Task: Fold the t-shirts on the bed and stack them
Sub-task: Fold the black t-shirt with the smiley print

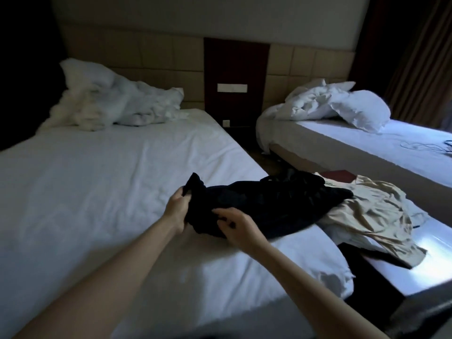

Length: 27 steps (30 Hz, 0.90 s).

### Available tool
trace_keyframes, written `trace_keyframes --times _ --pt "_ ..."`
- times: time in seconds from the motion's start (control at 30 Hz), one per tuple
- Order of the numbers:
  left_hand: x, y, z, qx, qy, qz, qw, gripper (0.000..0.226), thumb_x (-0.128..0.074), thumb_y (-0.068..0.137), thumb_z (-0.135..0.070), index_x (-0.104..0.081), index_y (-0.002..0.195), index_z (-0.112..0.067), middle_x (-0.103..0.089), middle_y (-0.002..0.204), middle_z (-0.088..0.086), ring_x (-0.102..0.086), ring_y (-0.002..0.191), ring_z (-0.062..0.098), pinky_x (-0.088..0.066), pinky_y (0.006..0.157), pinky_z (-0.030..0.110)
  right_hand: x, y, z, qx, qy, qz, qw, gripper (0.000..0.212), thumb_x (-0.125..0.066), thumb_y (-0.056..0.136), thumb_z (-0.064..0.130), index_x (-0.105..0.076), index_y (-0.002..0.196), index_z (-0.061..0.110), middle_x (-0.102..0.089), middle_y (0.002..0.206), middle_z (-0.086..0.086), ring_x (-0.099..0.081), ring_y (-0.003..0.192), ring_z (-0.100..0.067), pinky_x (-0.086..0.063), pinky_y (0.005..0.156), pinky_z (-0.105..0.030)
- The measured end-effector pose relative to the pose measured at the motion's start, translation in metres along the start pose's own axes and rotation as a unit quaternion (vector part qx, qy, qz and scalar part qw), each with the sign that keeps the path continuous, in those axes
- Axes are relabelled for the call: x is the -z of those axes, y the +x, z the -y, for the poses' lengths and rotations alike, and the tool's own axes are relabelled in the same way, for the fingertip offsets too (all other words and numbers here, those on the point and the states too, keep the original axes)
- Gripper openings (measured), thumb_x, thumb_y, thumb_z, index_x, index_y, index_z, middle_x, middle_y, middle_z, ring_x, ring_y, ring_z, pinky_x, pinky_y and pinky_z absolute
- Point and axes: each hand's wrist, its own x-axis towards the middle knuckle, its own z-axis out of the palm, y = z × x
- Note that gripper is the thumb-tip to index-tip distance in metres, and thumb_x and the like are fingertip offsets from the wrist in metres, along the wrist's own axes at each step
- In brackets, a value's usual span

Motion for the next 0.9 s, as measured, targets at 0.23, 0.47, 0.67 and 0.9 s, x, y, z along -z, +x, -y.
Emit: trace_keyframes --times 0.23,0.47,0.67,0.9 --pt "0.169 -0.052 -0.071 -0.015 0.142 0.028 0.989 0.021 -0.048 0.098 -0.020 -0.061 0.114 -0.013 -0.070 0.109 0.005 -0.067 0.096 0.023 -0.051 0.080 0.031 -0.052 0.028 0.052 -0.090 -0.211 0.047 0.972 0.064 -0.048 0.092 0.044 -0.017 0.147 0.035 -0.014 0.155 0.002 -0.011 0.141 -0.025 -0.014 0.110 -0.048" --pt "0.283 -0.080 -0.053 0.132 0.569 0.032 0.811 0.110 -0.072 0.069 -0.058 -0.005 0.150 -0.024 -0.026 0.148 0.014 -0.040 0.129 0.032 -0.039 0.104 0.042 -0.110 0.026 0.096 -0.032 -0.227 0.139 0.963 0.027 -0.056 0.086 0.044 -0.052 0.104 0.023 -0.054 0.117 0.001 -0.034 0.123 -0.024 -0.014 0.106 -0.049" --pt "0.215 -0.086 -0.042 -0.056 0.749 0.112 0.650 0.086 -0.062 0.082 -0.038 -0.009 0.150 -0.037 0.008 0.159 0.003 0.010 0.146 0.023 -0.001 0.114 0.047 -0.082 0.001 0.117 0.085 -0.255 0.216 0.939 0.032 -0.056 0.089 0.042 -0.060 0.119 0.031 -0.055 0.118 0.005 -0.046 0.114 -0.016 -0.027 0.094 -0.032" --pt "0.166 -0.093 -0.014 -0.092 0.717 0.236 0.649 0.067 -0.055 0.089 -0.042 -0.022 0.147 -0.039 -0.034 0.148 0.007 -0.036 0.133 0.027 -0.028 0.106 0.040 -0.064 -0.050 0.098 0.056 -0.245 0.258 0.933 0.034 -0.049 0.095 0.028 -0.053 0.129 0.027 -0.051 0.127 0.002 -0.054 0.111 -0.020 -0.043 0.094 -0.031"
